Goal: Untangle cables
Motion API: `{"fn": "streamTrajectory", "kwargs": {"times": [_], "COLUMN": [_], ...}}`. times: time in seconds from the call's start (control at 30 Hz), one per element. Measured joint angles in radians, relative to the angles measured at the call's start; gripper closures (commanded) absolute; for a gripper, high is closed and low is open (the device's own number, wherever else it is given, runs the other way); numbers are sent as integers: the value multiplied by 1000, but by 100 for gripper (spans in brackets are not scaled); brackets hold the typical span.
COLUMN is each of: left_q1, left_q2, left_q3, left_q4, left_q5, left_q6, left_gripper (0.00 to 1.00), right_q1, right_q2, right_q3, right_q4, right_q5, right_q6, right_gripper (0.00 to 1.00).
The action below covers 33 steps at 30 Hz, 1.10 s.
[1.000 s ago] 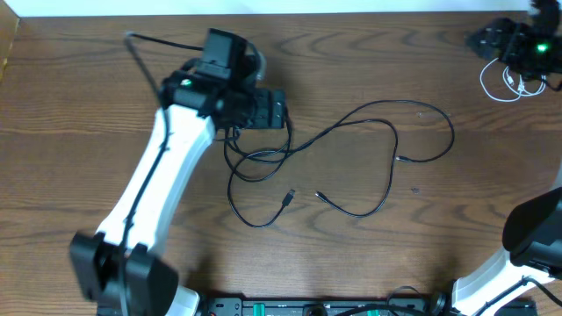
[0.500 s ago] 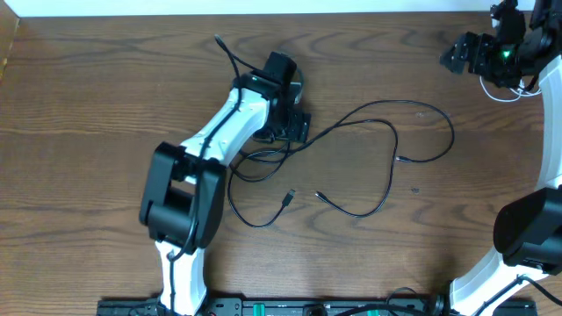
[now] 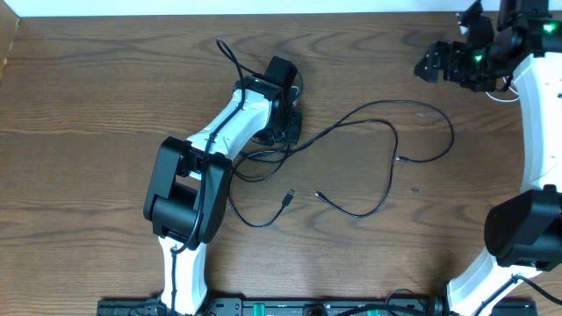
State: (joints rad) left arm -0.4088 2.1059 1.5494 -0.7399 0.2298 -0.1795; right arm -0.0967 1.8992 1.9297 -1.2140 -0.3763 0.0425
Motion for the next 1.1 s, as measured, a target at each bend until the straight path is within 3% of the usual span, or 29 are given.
{"fn": "streamTrajectory", "kwargs": {"times": [0.13,0.17,0.2,0.23,0.53,0.67,0.9,1.1], "left_q1": [0,0,0,0,3,29,160,264], "left_q2": [0,0,0,0,-39,-233,-673,-751], "left_q3": [-2,-3,-4,-5,17,27,93,92], "left_q4": [15,32,40,46,-47,-94,-259,-334], "left_q5": [0,0,0,0,23,75,185,279], "left_q6": [0,0,-2,1,-4,-4,-3,2], "left_gripper": [60,69,90,92,93,93,93,93], "right_q1": [20,22,22,22,23,37,113,222], "right_q2": [0,0,0,0,0,0,0,0], "right_q3": [0,-1,-1,-1,-1,-1,-1,-1], "right_q4": [-2,-2,-1,-1,0,0,35,98], "right_q5": [3,4,4,4,6,7,3,-25], "right_q6": [-2,-2,-2,-2,-2,-3,-2,-2], "right_gripper": [5,5,6,6,6,12,12,16]}}
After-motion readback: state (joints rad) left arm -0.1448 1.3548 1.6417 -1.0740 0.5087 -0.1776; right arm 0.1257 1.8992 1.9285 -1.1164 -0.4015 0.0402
